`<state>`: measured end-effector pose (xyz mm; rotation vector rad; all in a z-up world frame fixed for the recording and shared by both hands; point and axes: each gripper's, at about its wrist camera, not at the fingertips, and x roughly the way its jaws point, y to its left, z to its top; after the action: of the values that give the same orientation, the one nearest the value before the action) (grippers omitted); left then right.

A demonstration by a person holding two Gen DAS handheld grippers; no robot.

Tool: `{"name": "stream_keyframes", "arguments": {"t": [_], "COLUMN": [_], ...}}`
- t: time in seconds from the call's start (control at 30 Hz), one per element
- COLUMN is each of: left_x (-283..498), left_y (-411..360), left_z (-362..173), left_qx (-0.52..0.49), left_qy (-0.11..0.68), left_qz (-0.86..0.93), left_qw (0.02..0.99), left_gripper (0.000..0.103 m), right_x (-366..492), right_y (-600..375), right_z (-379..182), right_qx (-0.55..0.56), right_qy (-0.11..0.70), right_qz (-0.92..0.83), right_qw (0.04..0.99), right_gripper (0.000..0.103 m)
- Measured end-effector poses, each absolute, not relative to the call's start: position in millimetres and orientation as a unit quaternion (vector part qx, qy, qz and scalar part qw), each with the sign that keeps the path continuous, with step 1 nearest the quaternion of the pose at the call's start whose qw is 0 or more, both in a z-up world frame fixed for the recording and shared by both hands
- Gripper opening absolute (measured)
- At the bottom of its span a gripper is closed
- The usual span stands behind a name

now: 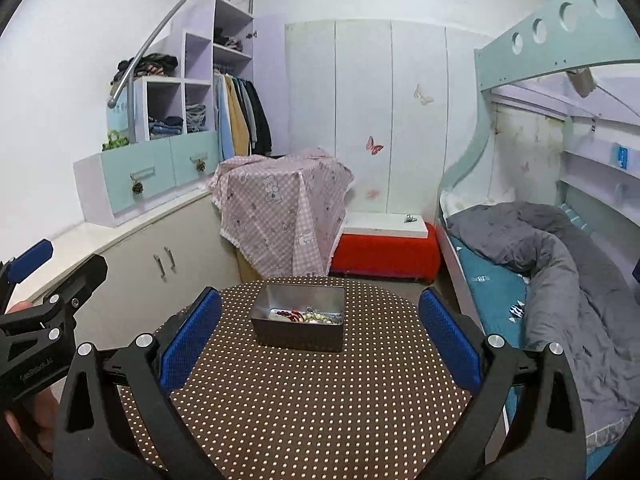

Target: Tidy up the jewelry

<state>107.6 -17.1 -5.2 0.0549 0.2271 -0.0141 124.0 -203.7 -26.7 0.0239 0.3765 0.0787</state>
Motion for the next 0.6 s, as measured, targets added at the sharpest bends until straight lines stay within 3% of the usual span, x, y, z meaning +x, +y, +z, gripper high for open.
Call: {"name": "stream_keyframes", "arguments": {"t": [0.6], "left_x": [43.4], "left_y": [-19.4], "left_z": [-6.4], "left_qx": [0.026], "left_qy": [0.093], "left_qz": [0.001], "left_qw": [0.995], "left_gripper": [0.097], "right_x": [60.0], "right_y": [-195.0], "right_z": [-29.4], "right_qx": [0.026], "right_qy": [0.159], "right_qz": [0.025], "right_qw": [0.987], "right_gripper": [0.095]}}
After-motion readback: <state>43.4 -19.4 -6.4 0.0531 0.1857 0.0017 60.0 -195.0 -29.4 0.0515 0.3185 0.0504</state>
